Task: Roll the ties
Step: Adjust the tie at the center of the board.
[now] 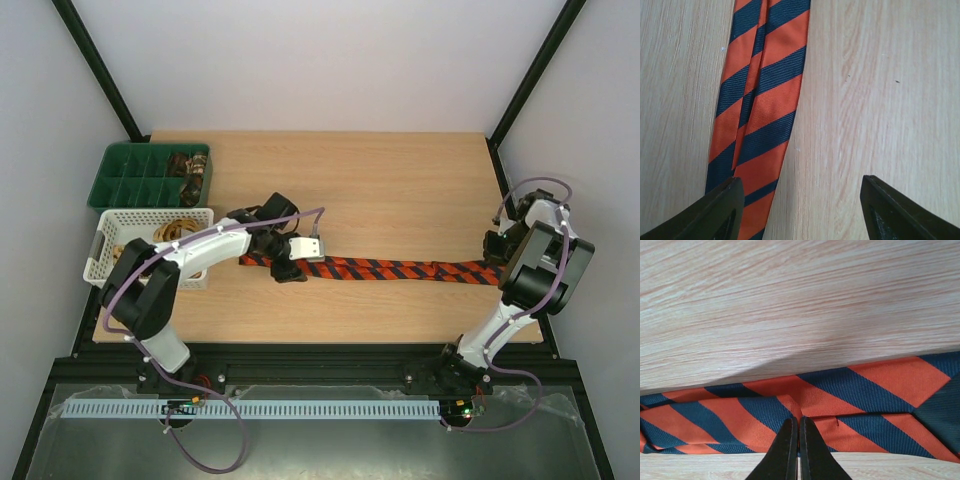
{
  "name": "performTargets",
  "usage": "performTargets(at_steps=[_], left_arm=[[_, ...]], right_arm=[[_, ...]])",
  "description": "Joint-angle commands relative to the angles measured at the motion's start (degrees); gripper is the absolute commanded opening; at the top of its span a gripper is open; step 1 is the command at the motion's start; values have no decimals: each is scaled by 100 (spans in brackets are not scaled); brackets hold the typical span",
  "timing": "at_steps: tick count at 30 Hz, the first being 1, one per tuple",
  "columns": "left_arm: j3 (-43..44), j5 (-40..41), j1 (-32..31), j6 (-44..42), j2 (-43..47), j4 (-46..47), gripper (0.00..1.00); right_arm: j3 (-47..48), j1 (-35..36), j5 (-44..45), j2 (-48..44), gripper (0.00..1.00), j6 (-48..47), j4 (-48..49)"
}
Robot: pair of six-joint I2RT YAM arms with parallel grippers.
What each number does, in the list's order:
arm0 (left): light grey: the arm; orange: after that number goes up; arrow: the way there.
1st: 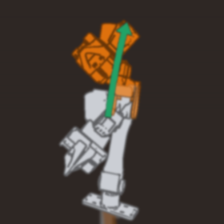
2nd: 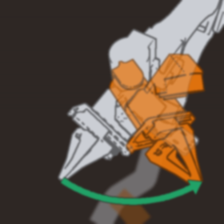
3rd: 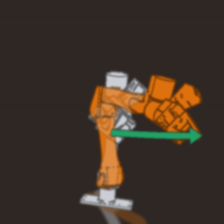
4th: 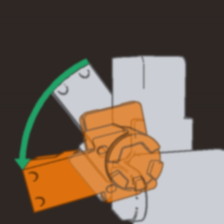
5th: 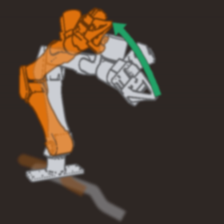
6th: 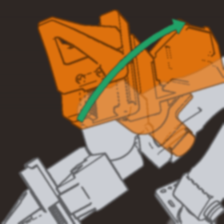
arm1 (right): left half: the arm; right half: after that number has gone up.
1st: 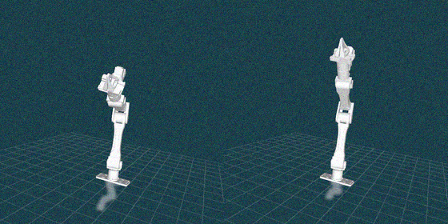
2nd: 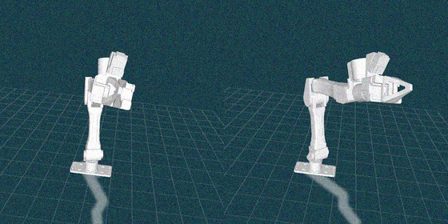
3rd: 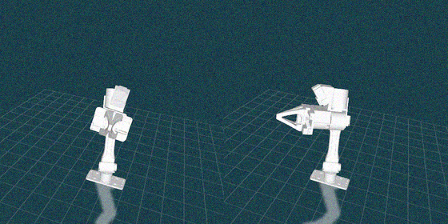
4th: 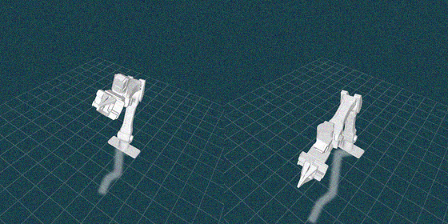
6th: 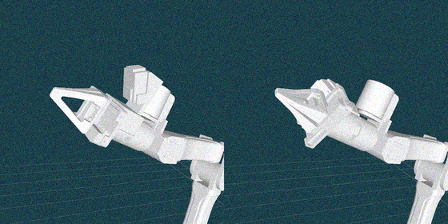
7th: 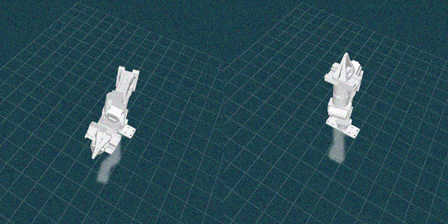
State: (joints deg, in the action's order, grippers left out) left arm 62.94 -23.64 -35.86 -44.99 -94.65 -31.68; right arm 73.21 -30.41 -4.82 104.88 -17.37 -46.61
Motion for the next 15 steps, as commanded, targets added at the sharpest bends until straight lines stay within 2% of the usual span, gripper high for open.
performTargets(at_steps=[1,9,15], left_arm=[[114,65,-105,-62,-396,470,64],[696,153,-297,-229,-1209,644,55],[848,86,-422,-390,-1529,646,44]], right_arm=[[-199,-64,101,-56,1,-43,-168],[-424,-107,57,-75,1,-26,-112],[-356,-114,16,2,1,5,-169]])
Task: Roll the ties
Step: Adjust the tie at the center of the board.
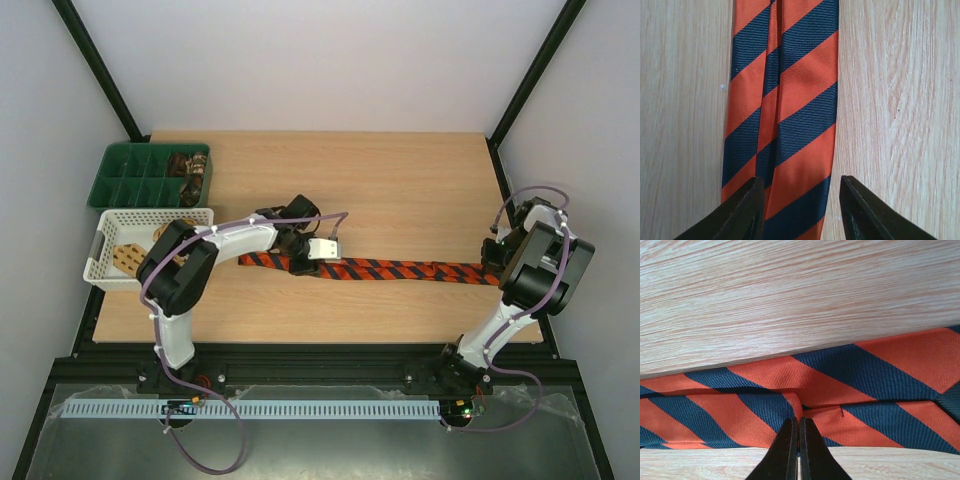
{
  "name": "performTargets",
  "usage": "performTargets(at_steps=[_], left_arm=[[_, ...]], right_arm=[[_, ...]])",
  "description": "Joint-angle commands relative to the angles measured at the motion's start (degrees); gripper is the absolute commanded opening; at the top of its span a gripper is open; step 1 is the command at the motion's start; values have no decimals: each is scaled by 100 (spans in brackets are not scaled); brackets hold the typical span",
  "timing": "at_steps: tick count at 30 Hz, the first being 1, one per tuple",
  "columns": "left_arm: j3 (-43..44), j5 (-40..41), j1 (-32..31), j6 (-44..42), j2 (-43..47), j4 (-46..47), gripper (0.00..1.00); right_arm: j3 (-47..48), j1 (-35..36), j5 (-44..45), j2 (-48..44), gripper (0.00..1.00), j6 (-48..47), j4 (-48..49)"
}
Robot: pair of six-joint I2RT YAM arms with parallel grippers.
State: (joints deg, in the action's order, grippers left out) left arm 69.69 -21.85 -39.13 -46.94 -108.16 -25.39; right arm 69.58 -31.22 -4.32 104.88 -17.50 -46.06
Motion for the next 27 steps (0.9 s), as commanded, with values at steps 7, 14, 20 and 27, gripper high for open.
performTargets(at_steps=[7,14,20,27], left_arm=[[315,-52,-189,-279,-475,-23,26],[335,26,-182,-220,-505,-129,3],[665,-117,-17,85,-366,-289,2],[984,-254,200,121,-492,-417,3]], right_arm=[[279,-33,-112,194,2,83,-321],[372,-29,-90,283,1,35,-359],[376,-31,-69,303,1,-23,-359],[402,-32,-69,365,1,-26,-363]])
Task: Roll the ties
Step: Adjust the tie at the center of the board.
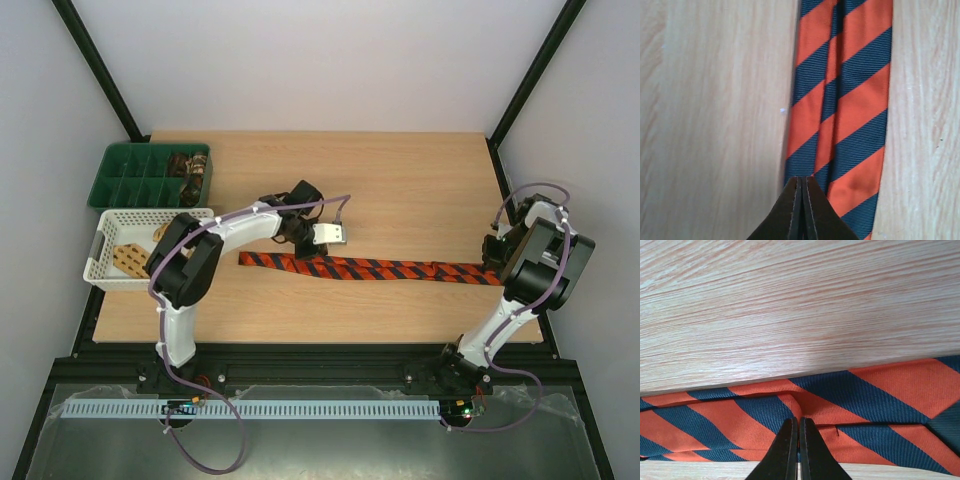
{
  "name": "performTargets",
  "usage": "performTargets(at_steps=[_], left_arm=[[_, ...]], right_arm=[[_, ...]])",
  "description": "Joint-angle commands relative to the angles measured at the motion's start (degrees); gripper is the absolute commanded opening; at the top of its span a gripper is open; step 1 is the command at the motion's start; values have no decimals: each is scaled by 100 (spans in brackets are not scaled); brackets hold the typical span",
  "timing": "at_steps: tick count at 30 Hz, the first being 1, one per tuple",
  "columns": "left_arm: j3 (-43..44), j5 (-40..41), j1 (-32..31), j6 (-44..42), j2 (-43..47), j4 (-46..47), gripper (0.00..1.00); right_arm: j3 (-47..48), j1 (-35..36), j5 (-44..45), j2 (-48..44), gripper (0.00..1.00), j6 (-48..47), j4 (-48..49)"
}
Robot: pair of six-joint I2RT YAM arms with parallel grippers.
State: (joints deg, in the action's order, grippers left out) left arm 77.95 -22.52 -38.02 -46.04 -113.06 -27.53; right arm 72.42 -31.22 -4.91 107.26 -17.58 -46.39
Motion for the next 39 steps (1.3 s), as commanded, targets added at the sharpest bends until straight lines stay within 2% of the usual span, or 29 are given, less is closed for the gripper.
performTargets(at_steps=[1,2,3,6,12,17,26,29,33,36,39], left_arm=[[163,-220,69,-8,-22,-247,20],[138,-225,26,-42,-26,-268,37],[98,-222,-25,-95,-20,-264,45],[-56,-197,-159,-177,-38,-168,48],[-99,-2,-271,-256,-299,-55,42],[-177,97,-284,-470,-399,-156,34],[-437,191,-308,-672,-259,-195,2],[-323,104,-296,-619,-146,-287,2],[-127,-39,-231,-557,61,-417,8],[46,-161,-144,-530,60,-493,3],[166,-175,-97,-548,-40,-543,2]], right_arm=[[130,-33,-18,138,1,-12,-330],[139,-33,-19,151,1,-4,-334],[140,-33,-15,151,1,4,-335],[173,-28,-26,182,1,21,-351],[144,-28,-28,213,1,58,-362],[135,-32,-23,230,1,88,-353],[146,-33,1,305,1,106,-326],[220,-27,6,316,1,107,-356],[284,-33,54,307,1,64,-383],[306,-30,73,310,1,45,-390],[324,-30,52,315,1,60,-389]])
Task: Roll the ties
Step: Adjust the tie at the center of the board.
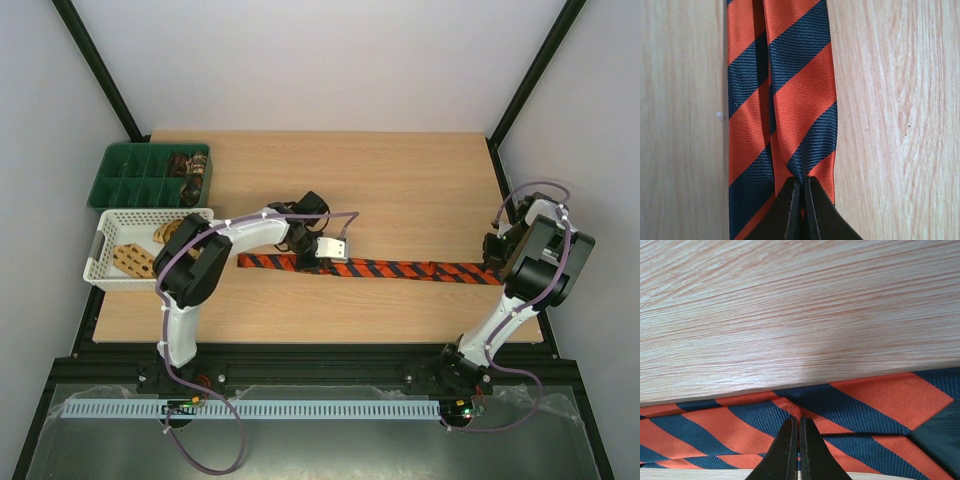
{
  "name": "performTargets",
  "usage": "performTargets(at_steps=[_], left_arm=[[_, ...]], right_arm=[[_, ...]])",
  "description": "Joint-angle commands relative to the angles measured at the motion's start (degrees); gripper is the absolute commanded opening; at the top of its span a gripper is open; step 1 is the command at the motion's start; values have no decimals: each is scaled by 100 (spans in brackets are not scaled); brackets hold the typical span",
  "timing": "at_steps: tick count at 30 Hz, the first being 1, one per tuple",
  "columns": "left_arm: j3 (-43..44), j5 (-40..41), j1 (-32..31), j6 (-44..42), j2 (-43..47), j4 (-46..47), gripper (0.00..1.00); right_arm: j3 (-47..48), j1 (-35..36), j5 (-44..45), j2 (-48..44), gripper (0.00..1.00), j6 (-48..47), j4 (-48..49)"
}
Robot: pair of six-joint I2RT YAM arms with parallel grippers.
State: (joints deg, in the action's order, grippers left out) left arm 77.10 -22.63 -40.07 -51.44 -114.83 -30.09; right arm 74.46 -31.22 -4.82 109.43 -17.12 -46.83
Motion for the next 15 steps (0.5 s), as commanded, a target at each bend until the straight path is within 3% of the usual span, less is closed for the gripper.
performTargets(at_steps=[1,5,8,15], left_arm=[[304,-167,132,-20,103,-315,2],[464,-316,245,48,30,-358,3],[599,-384,272,1,-49,-480,11],[584,-2,330,222,-278,-240,19]], right_arm=[[112,-33,30,97,1,20,-345],[70,-32,-59,82,1,64,-349],[44,-29,-201,59,1,86,-351],[-121,-28,-700,48,1,164,-360]])
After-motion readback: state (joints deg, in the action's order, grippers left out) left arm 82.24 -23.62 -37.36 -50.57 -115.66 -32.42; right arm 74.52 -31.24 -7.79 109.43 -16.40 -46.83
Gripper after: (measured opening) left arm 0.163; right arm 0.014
